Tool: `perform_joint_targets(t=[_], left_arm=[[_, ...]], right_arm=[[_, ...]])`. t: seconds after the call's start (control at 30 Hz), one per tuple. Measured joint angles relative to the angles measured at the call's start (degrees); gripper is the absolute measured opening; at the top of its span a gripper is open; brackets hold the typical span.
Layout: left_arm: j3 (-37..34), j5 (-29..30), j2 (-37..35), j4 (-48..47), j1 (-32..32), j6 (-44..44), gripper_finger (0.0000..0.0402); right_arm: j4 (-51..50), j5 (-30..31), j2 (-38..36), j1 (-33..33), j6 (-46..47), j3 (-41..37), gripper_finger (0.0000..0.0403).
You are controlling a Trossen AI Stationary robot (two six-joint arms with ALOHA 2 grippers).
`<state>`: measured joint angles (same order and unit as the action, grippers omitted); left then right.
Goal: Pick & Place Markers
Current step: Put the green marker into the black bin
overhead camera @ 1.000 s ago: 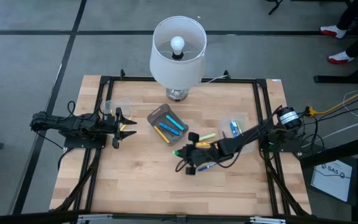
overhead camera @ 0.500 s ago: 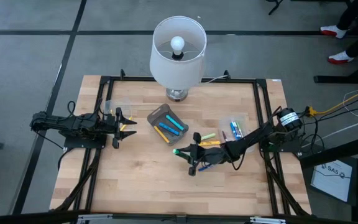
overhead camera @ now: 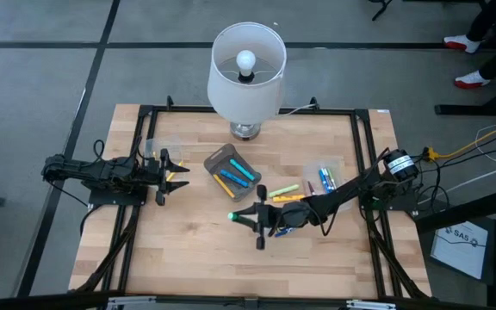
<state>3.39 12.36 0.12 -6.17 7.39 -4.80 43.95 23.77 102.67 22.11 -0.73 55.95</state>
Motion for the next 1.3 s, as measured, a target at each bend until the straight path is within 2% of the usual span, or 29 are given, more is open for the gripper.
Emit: perform_joint_targets(t=[0.33,0.5,0.63,0.83,0.9,1.03,1.1,1.17,1.3], left_arm=[[0.0,0.1,0.0,0.5,0.0,-0.2,0.0196],[0.0,0.0,0.0,4.8,0.0,-0.7,0.0196],[0.0,0.0,0.0,7.1,0.0,-4.9,0.0196],[0.0,-1.8,0.0,9.2,0.0,-6.1,0.0196],[0.0,-0.2,0.0,9.3,0.0,-7.4,0.0196],[0.0,7.0,0.0,8.8,0.0,-8.1,0.0196],[0.0,5.7,0.5,8.6,0.1,-8.1,0.0196],[0.0,1.5,1.9,8.9,0.3,-8.4,0.0196],[0.0,-2.2,7.8,9.4,1.7,-11.0,0.0196]], right_arm=[[1.0,-0.5,0.0,0.0,0.3,0.2,0.0068],[3.4,-0.5,0.0,0.0,-0.6,0.2,0.0068],[5.2,-0.5,0.0,0.0,-1.3,0.2,0.0071],[5.7,-0.9,0.0,0.0,-1.4,0.2,0.0068],[5.8,-0.9,0.0,0.0,-1.4,0.2,0.007],[6.1,-0.9,0.0,0.0,-1.5,0.2,0.0072],[6.6,-0.9,0.0,0.0,-1.5,0.2,0.0069],[7.5,-0.9,0.0,-0.1,-1.6,0.2,0.0068],[10.7,-1.0,0.0,-0.5,-3.5,0.2,0.0071]])
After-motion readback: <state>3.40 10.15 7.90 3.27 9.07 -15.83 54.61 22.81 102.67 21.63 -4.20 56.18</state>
